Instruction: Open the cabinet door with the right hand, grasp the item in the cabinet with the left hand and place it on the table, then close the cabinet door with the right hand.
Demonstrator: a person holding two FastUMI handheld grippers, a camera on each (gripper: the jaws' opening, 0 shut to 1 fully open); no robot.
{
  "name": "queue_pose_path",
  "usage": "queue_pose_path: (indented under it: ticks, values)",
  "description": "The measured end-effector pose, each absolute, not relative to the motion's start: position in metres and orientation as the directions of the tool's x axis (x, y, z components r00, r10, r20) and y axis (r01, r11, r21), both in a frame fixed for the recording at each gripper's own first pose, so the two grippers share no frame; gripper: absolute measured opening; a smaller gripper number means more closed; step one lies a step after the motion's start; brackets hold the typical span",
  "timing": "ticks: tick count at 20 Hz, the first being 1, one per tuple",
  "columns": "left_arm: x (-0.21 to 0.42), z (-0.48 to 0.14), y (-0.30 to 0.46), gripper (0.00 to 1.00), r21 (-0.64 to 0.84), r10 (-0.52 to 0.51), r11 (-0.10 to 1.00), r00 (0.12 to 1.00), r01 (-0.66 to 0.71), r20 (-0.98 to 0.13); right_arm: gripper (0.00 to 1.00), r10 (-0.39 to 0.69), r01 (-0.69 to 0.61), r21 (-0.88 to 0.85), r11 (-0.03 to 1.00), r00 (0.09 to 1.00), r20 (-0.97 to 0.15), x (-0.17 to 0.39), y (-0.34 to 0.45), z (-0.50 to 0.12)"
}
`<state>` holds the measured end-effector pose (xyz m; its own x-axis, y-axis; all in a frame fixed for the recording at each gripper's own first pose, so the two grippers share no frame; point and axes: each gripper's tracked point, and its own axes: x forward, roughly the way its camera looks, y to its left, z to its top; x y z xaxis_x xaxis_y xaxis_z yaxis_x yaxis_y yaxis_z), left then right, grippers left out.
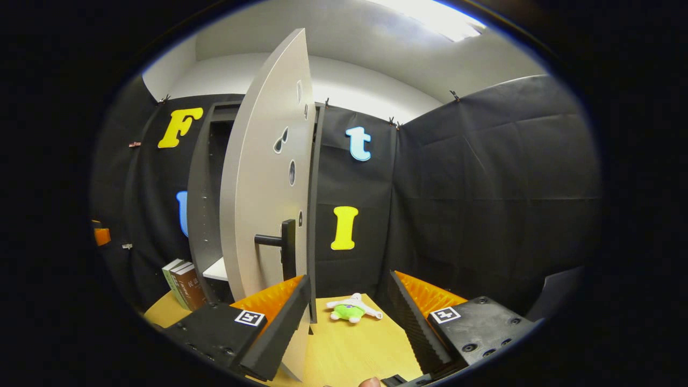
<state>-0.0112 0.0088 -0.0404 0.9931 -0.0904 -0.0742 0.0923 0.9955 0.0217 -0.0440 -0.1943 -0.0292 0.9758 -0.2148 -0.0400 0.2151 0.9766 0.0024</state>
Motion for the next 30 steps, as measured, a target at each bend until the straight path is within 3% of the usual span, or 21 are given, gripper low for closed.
queue_pose_path:
  ticks: [1, 12, 20, 30]
  values:
    - [-0.011, -0.041, 0.012, 0.96, 0.022, -0.089, 0.996, 0.993, 0.091, -0.076, 0.96, -0.206, 0.206, -0.001, 0.978, 0.978, -0.039, -0.044, -0.188, -0.029]
    - [-0.01, -0.038, 0.027, 0.97, 0.023, -0.079, 0.996, 0.994, 0.081, -0.07, 0.96, -0.075, 0.075, 0.009, 0.997, 0.996, -0.043, -0.027, -0.111, -0.03]
    - [-0.008, -0.035, 0.038, 0.96, 0.023, -0.07, 0.997, 0.996, 0.072, -0.06, 0.98, 0.086, -0.084, 0.04, 0.996, 0.995, -0.059, -0.021, -0.038, -0.032]
    - [-0.012, -0.037, 0.036, 0.96, 0.018, -0.072, 0.997, 0.996, 0.073, -0.06, 0.98, 0.096, -0.095, 0.032, 0.995, 0.994, -0.044, -0.03, -0.037, -0.027]
